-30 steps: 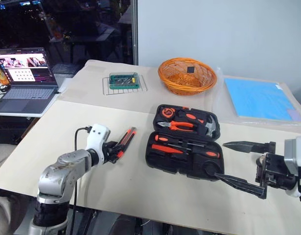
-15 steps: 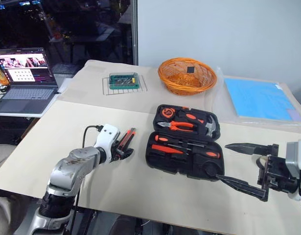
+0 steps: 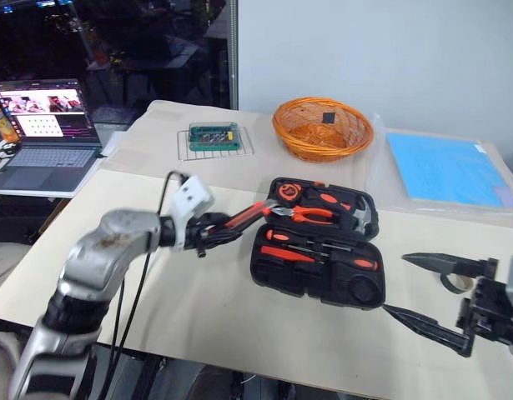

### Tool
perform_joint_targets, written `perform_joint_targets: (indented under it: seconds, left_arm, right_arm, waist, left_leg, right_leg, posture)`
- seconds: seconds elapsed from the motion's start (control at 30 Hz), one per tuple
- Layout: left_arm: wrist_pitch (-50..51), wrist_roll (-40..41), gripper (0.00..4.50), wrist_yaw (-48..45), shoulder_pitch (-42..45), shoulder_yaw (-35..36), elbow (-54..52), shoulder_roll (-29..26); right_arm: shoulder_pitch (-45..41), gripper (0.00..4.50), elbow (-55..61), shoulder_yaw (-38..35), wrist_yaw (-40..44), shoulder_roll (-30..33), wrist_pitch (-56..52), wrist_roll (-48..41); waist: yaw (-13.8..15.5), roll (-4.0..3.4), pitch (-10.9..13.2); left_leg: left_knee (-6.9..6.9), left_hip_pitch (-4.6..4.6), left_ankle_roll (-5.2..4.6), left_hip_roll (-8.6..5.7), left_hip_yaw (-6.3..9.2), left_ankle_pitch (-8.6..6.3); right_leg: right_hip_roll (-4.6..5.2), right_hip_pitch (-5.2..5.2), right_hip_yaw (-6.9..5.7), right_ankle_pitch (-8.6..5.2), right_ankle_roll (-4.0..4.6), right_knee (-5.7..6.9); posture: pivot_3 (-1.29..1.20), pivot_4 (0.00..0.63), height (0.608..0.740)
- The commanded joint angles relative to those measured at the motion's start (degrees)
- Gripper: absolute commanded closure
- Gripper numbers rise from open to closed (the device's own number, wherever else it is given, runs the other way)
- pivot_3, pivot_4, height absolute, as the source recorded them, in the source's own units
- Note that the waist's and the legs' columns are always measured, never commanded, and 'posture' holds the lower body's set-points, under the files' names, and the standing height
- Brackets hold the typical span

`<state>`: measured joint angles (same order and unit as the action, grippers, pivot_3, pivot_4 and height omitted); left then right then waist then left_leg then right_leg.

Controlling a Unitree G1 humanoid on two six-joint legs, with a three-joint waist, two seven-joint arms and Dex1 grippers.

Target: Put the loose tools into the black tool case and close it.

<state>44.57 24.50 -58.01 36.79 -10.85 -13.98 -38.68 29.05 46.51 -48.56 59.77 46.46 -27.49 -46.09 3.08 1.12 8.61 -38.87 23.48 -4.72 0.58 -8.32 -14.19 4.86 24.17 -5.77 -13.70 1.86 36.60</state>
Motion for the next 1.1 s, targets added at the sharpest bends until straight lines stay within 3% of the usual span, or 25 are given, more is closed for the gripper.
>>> perform_joint_targets:
  seconds: [0.03, 0.2, 0.4, 0.9, 0.93, 1.1]
  left_arm:
    - [-6.2, -3.8, 2.74, -7.5, 4.8, -9.3, 3.8, 2.2]
    - [-11.5, -11.5, 2.74, -9.0, 10.3, -20.2, 13.7, 10.7]
    - [-16.5, -16.2, 2.74, -10.5, 11.5, -24.2, 20.2, 15.6]
    - [-24.8, -22.6, 2.74, -18.5, 12.3, -26.3, 25.4, 15.1]
    - [-25.1, -22.4, 1.81, -18.7, 12.5, -25.9, 25.7, 15.5]
    - [-17.8, -14.0, 0.45, -20.0, 12.9, -17.0, 21.8, 16.1]
  right_arm:
    - [1.7, 0.00, 1.1, -4.4, 0.7, -0.6, 1.4, -0.7]
    - [3.6, 0.00, 1.9, -7.1, 0.8, -0.6, 1.0, -1.6]
    - [4.5, 0.00, 2.9, -7.9, 0.4, -0.5, 0.5, -2.1]
    - [4.0, 0.00, 2.7, -6.2, -0.4, 0.7, 0.4, -1.8]
    - [3.8, 0.00, 2.5, -6.0, -0.4, 0.8, 0.4, -1.7]
    - [3.6, 0.00, 2.6, -6.1, -0.4, 1.0, 0.3, -1.8]
  waist:
    - [-0.2, -0.05, 0.0]
    - [-0.7, -0.03, 0.0]
    - [-1.0, -0.03, 0.0]
    - [-0.9, -0.05, 0.0]
    - [-0.8, -0.05, 0.0]
    - [-0.8, -0.05, 0.0]
  left_leg:
    - [0.00, 0.01, -0.04, -0.02, 0.00, -0.02]
    - [-0.01, 0.15, -0.18, -0.05, -0.03, -0.01]
    - [-0.03, 0.14, -0.70, -0.04, -0.03, -0.19]
    - [-0.07, 0.12, -0.77, -0.05, -0.01, -0.25]
    - [-0.07, 0.12, -0.78, -0.05, -0.01, -0.25]
    - [-0.08, 0.17, -1.16, -0.05, -0.01, -0.09]
  right_leg:
    - [0.01, -0.02, 0.00, 0.03, -0.06, -0.02]
    - [0.00, 0.09, 0.00, 0.19, -0.31, 0.00]
    - [-0.02, 0.14, 0.01, 0.08, -0.51, 0.05]
    - [-0.01, 0.09, 0.01, 0.05, -0.58, 0.02]
    - [0.00, 0.09, 0.01, 0.05, -0.58, 0.03]
    - [-0.01, 0.11, 0.01, 0.04, -0.61, 0.02]
  posture:
    - [0.00, 0.150, 0.740]
    - [0.00, 0.150, 0.740]
    - [0.00, 0.150, 0.740]
    - [0.00, 0.150, 0.740]
    - [0.00, 0.150, 0.740]
    - [0.00, 0.150, 0.740]
